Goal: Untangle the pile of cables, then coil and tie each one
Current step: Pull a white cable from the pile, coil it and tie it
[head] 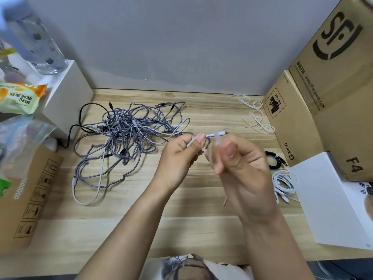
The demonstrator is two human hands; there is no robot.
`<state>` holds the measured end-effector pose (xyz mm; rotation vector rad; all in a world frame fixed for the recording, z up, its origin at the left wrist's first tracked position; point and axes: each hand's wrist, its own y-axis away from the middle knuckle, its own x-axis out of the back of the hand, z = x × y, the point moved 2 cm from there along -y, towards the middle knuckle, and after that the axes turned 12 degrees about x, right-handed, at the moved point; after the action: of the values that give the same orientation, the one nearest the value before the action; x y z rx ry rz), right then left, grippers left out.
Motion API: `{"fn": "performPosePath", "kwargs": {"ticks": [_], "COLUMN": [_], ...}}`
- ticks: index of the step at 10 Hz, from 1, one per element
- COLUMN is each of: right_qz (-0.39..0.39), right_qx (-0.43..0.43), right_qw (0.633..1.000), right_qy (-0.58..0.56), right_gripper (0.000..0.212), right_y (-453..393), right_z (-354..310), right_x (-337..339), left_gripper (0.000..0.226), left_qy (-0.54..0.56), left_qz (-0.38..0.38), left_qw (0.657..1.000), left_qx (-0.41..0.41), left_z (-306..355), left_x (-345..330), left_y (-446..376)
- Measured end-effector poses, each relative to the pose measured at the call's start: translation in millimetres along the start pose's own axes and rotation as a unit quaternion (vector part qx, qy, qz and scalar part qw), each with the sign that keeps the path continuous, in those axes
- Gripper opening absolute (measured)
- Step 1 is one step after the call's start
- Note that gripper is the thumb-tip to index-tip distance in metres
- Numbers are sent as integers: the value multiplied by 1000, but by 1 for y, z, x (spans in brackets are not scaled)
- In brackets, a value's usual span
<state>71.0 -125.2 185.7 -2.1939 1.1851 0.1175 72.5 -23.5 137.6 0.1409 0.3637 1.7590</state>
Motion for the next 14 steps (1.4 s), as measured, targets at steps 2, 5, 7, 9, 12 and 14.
{"fn": "performPosePath", "kwargs": {"ticks": [2, 5, 7, 9, 12, 14], "right_qz": [59, -11, -64, -102, -138, -146], "right_qx": [-21, -107, -165, -183, -189, -198], "right_qw": [992, 958, 935, 918, 900, 871], "right_qy": [106, 268, 306, 336, 367, 425], "right_gripper": [29, 30, 23, 32, 30, 30], "right_y": [-3, -7, -7, -5, -4, -2], "right_z": [-23, -24, -17, -12, -11, -4], "right_x": [34, 39, 40, 43, 43, 39], "left_gripper": [34, 17, 23, 23, 20, 26], "left_qy": [-100, -163, -275, -373, -436, -482], "left_qz": [0, -38, 1, 33, 40, 39], "left_qw": [992, 982, 951, 914, 887, 867], "left_qx": [-76, -93, -141, -155, -147, -123], "left_z": [5, 20, 22, 18, 15, 14], "left_x": [8, 14, 13, 17, 14, 10], "left_y": [11, 23, 26, 24, 23, 24]}}
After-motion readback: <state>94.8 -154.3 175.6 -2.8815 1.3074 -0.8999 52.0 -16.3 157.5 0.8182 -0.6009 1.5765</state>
